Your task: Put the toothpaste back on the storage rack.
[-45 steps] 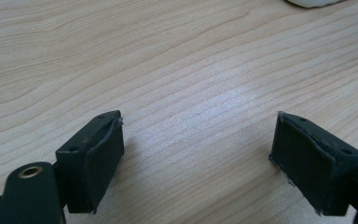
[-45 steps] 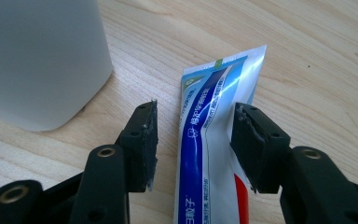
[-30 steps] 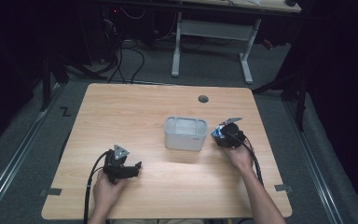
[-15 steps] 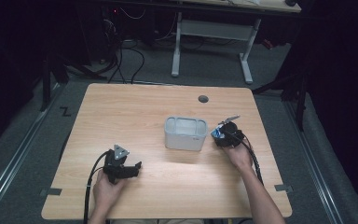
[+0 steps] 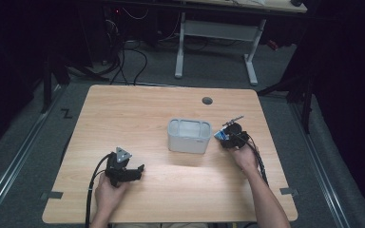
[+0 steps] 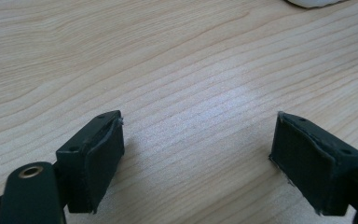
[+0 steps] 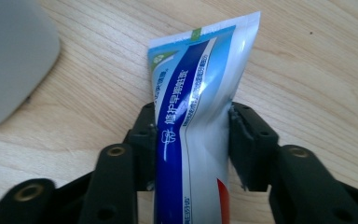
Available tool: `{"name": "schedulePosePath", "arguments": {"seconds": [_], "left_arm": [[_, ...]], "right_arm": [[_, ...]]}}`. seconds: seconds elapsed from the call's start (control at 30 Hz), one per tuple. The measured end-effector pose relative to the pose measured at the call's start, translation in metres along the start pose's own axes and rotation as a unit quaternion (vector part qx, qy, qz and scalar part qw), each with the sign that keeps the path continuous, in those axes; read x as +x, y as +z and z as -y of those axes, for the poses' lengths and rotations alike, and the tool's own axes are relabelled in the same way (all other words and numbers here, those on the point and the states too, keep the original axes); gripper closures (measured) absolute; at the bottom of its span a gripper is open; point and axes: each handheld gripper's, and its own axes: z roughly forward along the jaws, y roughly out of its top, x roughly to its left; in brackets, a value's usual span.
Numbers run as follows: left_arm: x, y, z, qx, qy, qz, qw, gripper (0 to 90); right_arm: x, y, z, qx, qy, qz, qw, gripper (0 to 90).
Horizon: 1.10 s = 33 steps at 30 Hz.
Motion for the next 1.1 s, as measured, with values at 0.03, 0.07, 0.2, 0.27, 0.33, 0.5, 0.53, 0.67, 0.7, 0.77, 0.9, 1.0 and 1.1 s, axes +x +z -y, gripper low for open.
{"name": "schedulePosePath", "arguments": {"seconds": [0.03, 0.07, 0.2, 0.27, 0.33, 0.5, 0.53, 0.67, 0.7, 0.77, 0.9, 1.0, 1.1], "left_arm": [[0.000, 0.000, 0.000, 0.000, 0.000, 0.000, 1.0000, 17.4], [0.000, 0.000, 0.000, 0.000, 0.000, 0.000, 1.0000, 17.4], [0.000, 0.000, 0.000, -0.001, 0.000, -0.001, 1.0000, 17.4], [0.000, 0.000, 0.000, 0.000, 0.000, 0.000, 1.0000, 17.4], [0.000, 0.000, 0.000, 0.000, 0.000, 0.000, 1.0000, 17.4], [0.000, 0.000, 0.000, 0.000, -0.001, -0.001, 1.0000, 17.4], [0.000, 0.000, 0.000, 0.000, -0.001, -0.001, 1.0000, 17.4], [0.000, 0.000, 0.000, 0.000, -0.001, -0.001, 1.0000, 17.4], [0.000, 0.000, 0.000, 0.000, -0.001, -0.001, 1.0000, 17.4], [0.000, 0.000, 0.000, 0.000, -0.001, -0.001, 1.0000, 17.4], [0.000, 0.000, 0.000, 0.000, -0.001, -0.001, 1.0000, 17.4], [0.000, 0.000, 0.000, 0.000, -0.001, -0.001, 1.0000, 17.4], [0.000, 0.000, 0.000, 0.000, -0.001, -0.001, 1.0000, 17.4]], "right_arm": [[0.000, 0.000, 0.000, 0.002, -0.003, 0.005, 1.0000, 62.2], [-0.001, 0.000, 0.000, 0.004, 0.001, 0.003, 1.0000, 63.1], [-0.004, 0.000, -0.001, 0.007, 0.012, -0.009, 0.9999, 64.3], [-0.006, 0.000, 0.000, 0.008, 0.016, -0.014, 0.9997, 65.1], [-0.007, 0.000, -0.001, 0.008, 0.014, -0.016, 0.9997, 65.0], [-0.011, 0.001, 0.000, 0.010, 0.027, -0.031, 0.9991, 64.8], [-0.011, 0.001, -0.001, 0.012, 0.027, -0.032, 0.9990, 64.9], [-0.011, 0.000, -0.002, 0.017, 0.023, -0.034, 0.9990, 65.4], [-0.011, 0.000, -0.002, 0.016, 0.021, -0.035, 0.9990, 65.5], [-0.011, 0.000, -0.002, 0.016, 0.021, -0.037, 0.9990, 65.7], [-0.010, -0.003, -0.002, 0.013, 0.018, -0.046, 0.9987, 66.1], [-0.012, -0.008, -0.001, 0.002, 0.024, -0.052, 0.9984, 66.3], [-0.015, -0.015, 0.001, -0.012, 0.029, -0.057, 0.9979, 66.6]]}}
